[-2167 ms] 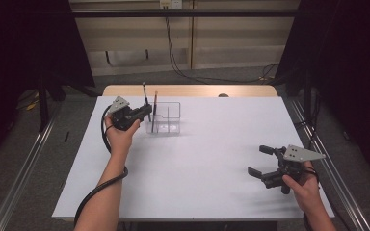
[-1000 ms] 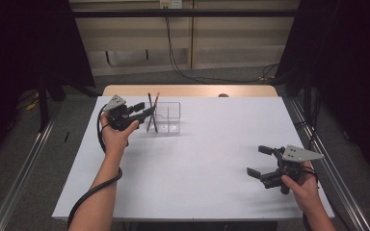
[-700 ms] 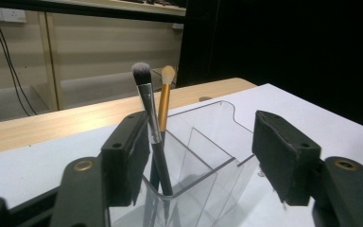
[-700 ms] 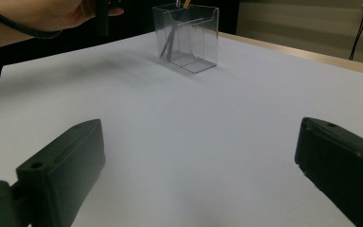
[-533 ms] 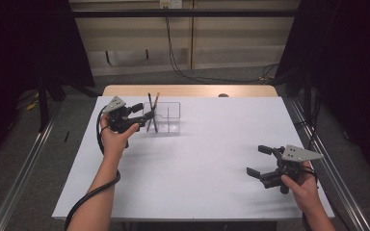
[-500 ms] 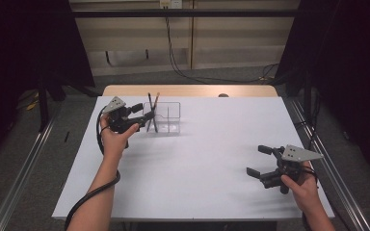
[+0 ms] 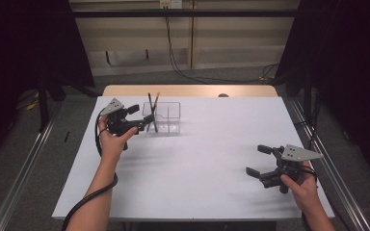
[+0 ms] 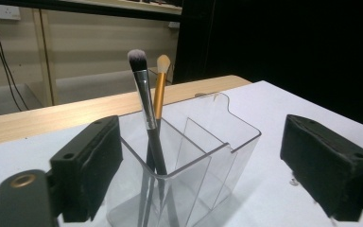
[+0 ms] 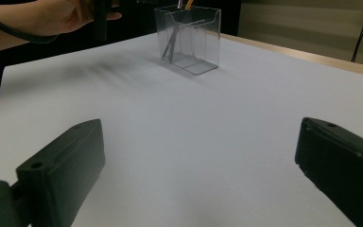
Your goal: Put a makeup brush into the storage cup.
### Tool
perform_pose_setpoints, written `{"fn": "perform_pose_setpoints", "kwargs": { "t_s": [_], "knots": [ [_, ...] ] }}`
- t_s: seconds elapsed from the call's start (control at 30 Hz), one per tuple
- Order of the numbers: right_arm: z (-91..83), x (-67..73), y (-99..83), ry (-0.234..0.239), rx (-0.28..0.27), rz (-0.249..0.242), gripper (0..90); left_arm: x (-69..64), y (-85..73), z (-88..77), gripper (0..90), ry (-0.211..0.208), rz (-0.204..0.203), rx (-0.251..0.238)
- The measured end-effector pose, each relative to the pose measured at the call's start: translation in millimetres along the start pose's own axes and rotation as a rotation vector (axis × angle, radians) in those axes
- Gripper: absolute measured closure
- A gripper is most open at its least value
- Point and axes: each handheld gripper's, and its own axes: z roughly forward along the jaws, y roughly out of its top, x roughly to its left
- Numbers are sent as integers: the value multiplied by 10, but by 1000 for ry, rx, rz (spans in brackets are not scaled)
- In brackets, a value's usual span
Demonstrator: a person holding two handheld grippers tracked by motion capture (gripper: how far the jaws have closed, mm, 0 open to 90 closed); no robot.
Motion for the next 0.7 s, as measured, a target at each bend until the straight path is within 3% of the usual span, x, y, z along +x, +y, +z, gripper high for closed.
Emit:
{"fn": "perform_pose_setpoints", "kwargs": {
  "t_s": [0.47,0.7],
  "knots": [
    [14,10,6,-13,-7,6,17,-52,-50,-86,1,-29,13,-9],
    [24,17,8,-20,-9,8,17,-105,-51,-131,0,-54,25,-16]
  ]
}}
